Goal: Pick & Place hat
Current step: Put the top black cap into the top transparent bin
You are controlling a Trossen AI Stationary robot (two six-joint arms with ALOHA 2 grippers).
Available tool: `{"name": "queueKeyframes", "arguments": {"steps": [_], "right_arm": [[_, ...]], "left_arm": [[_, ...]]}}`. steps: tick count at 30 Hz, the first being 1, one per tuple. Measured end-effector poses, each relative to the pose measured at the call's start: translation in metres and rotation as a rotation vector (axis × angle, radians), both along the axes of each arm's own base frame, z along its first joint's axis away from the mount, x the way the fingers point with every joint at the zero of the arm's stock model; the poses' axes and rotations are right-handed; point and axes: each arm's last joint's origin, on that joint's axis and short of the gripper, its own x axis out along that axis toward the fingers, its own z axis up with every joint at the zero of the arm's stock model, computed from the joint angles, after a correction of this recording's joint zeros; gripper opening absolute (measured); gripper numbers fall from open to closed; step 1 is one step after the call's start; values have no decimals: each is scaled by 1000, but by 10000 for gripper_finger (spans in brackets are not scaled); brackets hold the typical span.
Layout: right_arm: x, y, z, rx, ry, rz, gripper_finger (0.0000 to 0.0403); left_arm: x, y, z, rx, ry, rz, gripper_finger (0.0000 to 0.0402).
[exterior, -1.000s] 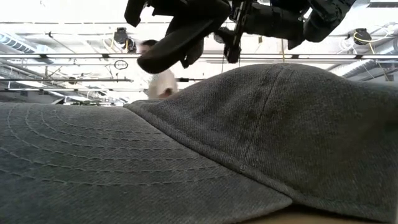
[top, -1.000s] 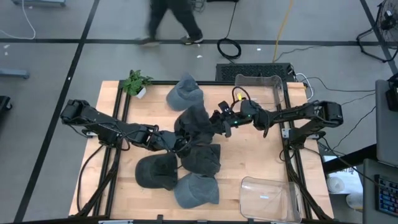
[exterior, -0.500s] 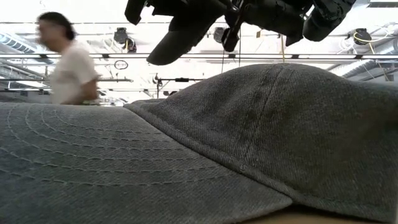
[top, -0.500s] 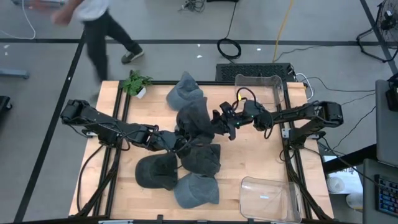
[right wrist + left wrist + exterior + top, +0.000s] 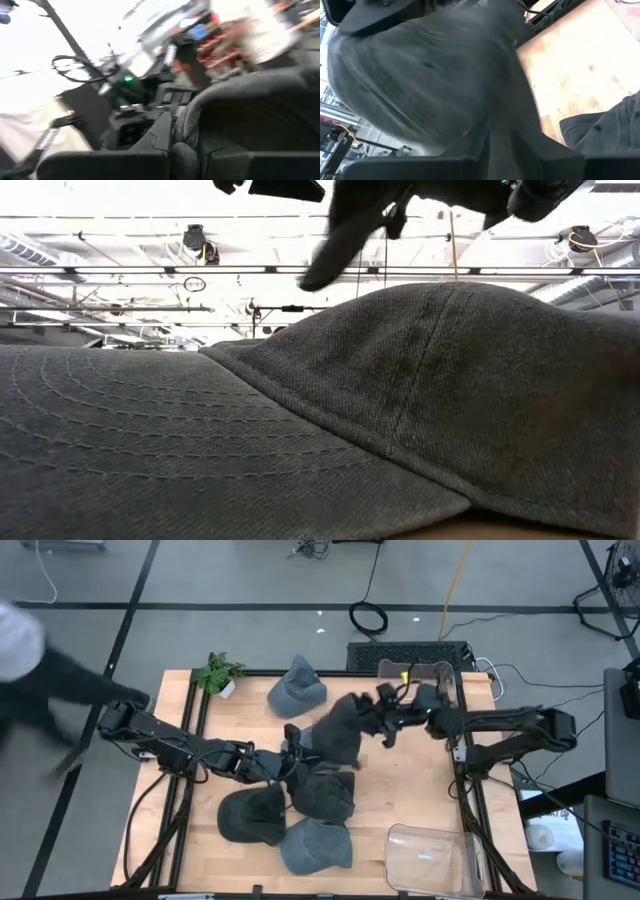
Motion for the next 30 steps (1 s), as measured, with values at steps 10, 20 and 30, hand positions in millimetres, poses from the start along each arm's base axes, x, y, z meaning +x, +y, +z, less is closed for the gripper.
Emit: {"name": "queueKeyframes", "arguments": {"steps": [10, 20, 30], "right_arm": [[-63, -33, 15, -130, 193, -408, 19], [-110, -83, 13, -332, 376, -931, 19], [-129, -155, -2, -277, 512, -835, 19]], "left_arm": [[0, 0, 0, 3, 1, -1, 67], [0, 1, -1, 6, 8, 0, 67], [0, 1, -1, -2, 4, 4, 67]]}}
